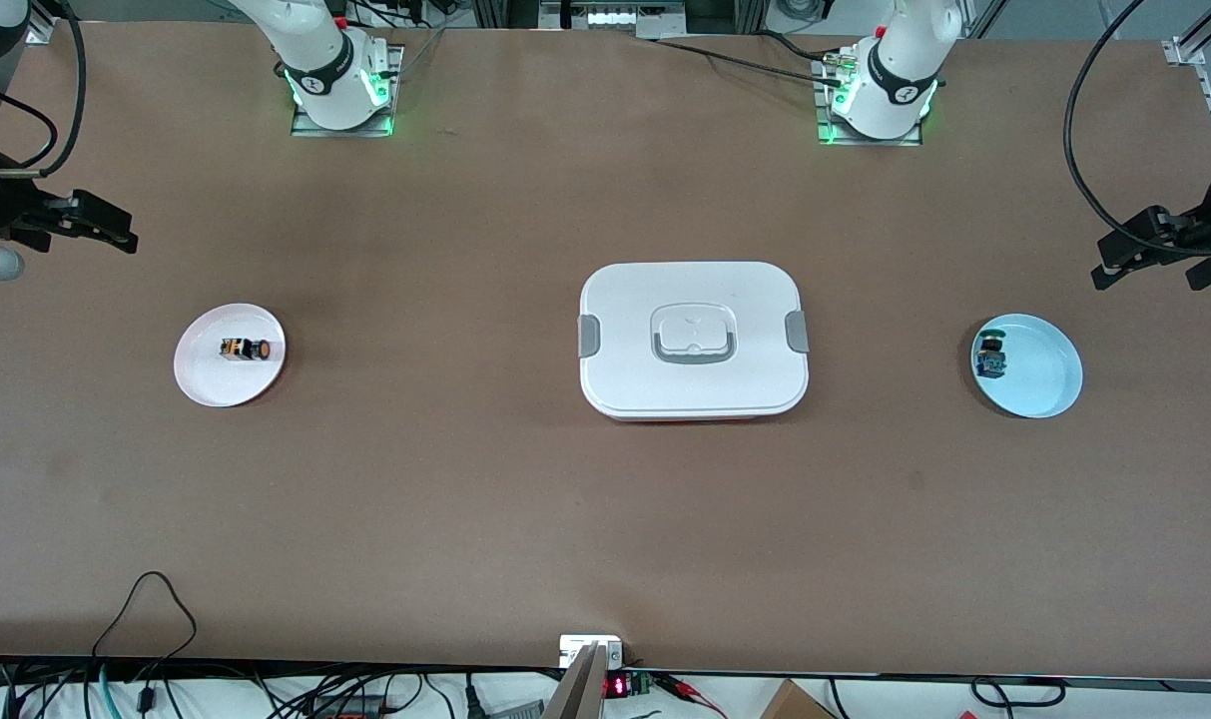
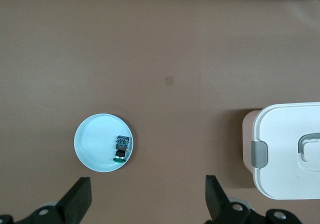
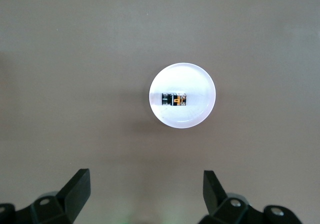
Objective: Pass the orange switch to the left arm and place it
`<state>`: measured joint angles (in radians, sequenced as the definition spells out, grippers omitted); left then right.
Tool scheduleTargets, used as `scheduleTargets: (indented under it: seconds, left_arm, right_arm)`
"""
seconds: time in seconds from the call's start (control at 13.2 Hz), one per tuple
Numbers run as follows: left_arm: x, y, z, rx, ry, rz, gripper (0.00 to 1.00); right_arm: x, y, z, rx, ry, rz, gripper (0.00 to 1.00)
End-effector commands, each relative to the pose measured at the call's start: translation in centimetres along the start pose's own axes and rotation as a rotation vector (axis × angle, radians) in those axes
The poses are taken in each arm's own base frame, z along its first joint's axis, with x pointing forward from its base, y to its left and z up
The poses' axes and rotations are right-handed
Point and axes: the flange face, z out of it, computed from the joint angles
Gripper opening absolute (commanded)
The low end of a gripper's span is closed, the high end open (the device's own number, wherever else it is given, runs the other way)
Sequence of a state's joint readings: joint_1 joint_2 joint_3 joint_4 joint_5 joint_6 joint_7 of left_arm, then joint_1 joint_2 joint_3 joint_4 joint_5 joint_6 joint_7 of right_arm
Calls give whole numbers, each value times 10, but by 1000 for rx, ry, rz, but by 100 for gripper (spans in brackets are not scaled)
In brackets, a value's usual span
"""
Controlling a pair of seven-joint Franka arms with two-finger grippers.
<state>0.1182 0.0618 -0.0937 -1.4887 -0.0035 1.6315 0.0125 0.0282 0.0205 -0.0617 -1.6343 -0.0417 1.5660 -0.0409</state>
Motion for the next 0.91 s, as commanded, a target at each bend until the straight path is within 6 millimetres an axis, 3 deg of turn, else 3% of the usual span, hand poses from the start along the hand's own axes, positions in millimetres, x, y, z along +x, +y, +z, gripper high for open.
scheduleTargets:
  seconds: [0.0, 0.46, 0.84]
  left_arm:
    - [2, -2, -4, 4, -6, 5, 100]
    - [2, -2, -4, 4, -6, 6, 100]
    - [2, -2, -4, 4, -6, 6, 100]
  right_arm:
    - [-3, -2, -6, 4, -3, 13, 100]
    - [2, -2, -3, 3, 5, 11, 100]
    - [23, -1, 30, 1, -35, 1, 100]
